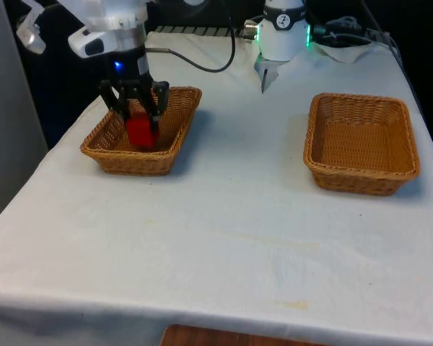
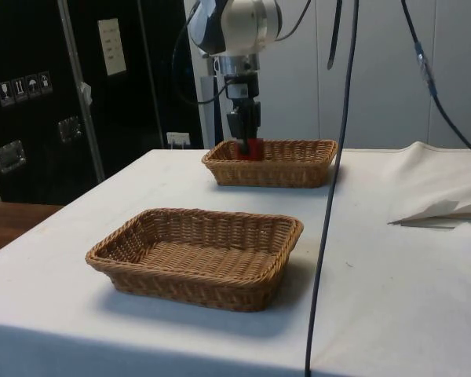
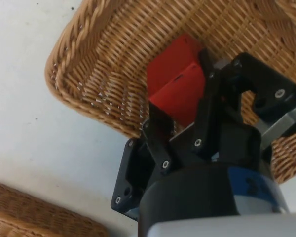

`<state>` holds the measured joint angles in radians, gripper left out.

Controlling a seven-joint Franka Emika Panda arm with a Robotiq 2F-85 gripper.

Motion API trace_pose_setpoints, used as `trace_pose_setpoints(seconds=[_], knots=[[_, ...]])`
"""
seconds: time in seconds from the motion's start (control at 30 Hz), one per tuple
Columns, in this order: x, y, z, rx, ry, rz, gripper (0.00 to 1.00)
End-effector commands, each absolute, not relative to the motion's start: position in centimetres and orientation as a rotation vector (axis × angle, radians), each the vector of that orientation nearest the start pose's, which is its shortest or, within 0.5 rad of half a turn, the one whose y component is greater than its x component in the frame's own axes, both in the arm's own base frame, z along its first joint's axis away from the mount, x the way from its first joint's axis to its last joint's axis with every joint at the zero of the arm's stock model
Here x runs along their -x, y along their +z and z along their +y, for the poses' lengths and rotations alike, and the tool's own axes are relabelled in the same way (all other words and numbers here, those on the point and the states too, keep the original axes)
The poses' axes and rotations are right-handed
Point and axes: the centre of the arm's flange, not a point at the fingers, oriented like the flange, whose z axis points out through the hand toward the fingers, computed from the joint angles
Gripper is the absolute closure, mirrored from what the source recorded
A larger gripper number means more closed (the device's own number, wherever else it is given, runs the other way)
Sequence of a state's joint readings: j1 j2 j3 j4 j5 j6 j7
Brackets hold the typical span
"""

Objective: Pick up the red cube and place it into the right basket.

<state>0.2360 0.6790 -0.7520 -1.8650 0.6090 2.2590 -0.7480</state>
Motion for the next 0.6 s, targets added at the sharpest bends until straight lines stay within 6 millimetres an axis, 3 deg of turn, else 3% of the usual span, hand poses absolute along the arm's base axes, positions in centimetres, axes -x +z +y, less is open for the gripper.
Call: trace_pose_setpoints(seconds=[0.0, 0.13, 0.17, 0.2, 0.27, 0.3, 0.47, 0.57], knots=[[-56.72, 22.39, -27.2, 3.112, 0.048, 0.126, 0.99], [-56.84, 22.07, -27.18, 3.107, 0.039, 0.13, 0.96], [-56.82, 22.01, -27.17, 3.107, 0.042, 0.13, 0.85], [-56.78, 21.97, -27.17, 3.106, 0.042, 0.132, 0.67], [-56.72, 22.02, -27.19, 3.108, 0.05, 0.133, 0.48], [-56.77, 21.93, -27.17, 3.105, 0.043, 0.133, 0.48], [-56.75, 21.87, -27.17, 3.105, 0.046, 0.133, 0.0], [-56.75, 21.87, -27.17, 3.105, 0.046, 0.133, 0.0]])
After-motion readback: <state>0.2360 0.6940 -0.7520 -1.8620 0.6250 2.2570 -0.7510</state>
